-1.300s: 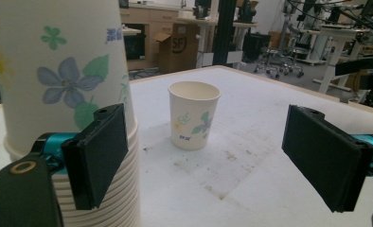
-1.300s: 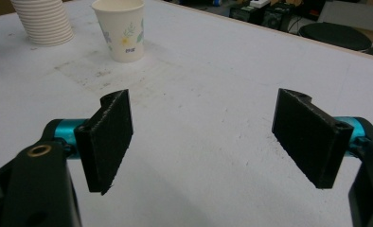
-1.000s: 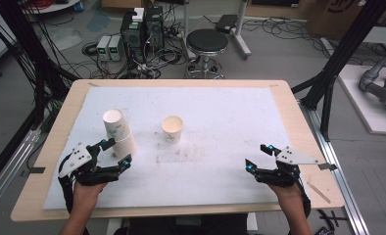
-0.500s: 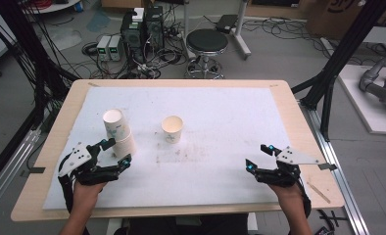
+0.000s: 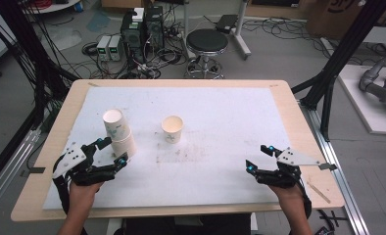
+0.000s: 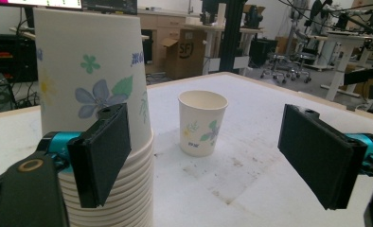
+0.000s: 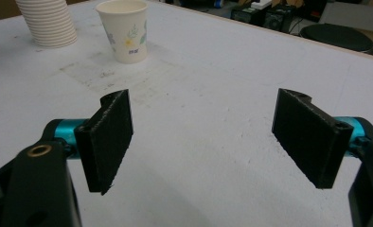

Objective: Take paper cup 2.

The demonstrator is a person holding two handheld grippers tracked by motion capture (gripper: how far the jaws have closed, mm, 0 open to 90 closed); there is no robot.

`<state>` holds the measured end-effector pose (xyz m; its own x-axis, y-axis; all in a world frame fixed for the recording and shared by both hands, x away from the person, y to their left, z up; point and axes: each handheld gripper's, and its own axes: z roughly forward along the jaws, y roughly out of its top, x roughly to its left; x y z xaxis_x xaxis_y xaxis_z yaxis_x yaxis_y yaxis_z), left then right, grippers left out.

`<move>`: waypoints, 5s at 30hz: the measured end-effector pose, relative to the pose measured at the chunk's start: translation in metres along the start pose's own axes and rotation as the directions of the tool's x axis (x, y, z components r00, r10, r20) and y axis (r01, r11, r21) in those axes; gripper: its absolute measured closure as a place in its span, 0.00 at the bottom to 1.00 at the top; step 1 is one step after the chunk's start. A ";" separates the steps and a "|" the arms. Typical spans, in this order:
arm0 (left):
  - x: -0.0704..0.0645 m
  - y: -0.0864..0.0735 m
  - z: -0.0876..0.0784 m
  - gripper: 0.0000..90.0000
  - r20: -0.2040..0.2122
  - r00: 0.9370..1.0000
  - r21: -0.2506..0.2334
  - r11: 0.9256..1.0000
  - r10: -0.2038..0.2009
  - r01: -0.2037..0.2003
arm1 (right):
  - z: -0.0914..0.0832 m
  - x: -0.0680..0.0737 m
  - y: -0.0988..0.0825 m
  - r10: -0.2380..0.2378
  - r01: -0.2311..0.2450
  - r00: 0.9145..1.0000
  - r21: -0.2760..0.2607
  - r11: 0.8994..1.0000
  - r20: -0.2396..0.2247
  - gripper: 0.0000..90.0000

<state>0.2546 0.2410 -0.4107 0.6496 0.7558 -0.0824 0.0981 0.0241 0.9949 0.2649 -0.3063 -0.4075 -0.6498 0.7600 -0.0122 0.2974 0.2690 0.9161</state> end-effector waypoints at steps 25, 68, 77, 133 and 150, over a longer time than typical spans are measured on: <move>0.029 0.042 0.002 0.19 -0.125 0.992 0.026 0.999 -0.015 0.018 | 0.005 0.002 0.000 -0.011 0.011 1.000 0.013 1.000 -0.023 0.24; 0.055 0.058 0.053 0.33 -0.081 0.997 0.201 0.979 -0.001 0.017 | 0.002 0.001 0.000 -0.003 0.003 1.000 0.012 1.000 -0.023 0.24; 0.054 0.059 0.052 0.36 -0.082 0.997 0.189 0.982 0.002 0.013 | 0.002 0.000 0.000 -0.008 0.009 1.000 0.011 1.000 -0.020 0.24; -0.026 0.086 0.073 0.38 0.253 0.967 0.064 0.997 0.021 -0.039 | 0.011 0.004 0.003 -0.003 0.004 0.998 0.019 1.000 -0.059 0.24; -0.043 0.059 0.088 0.38 0.309 0.951 0.099 0.995 -0.003 -0.029 | 0.015 0.007 0.006 0.011 -0.009 0.995 0.018 1.000 -0.095 0.23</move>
<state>0.2987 0.1518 -0.3532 0.8506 0.5164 -0.0994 0.1535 -0.0630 0.9861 0.2728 -0.2907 -0.4080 -0.7103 0.7029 0.0358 0.3156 0.2725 0.9089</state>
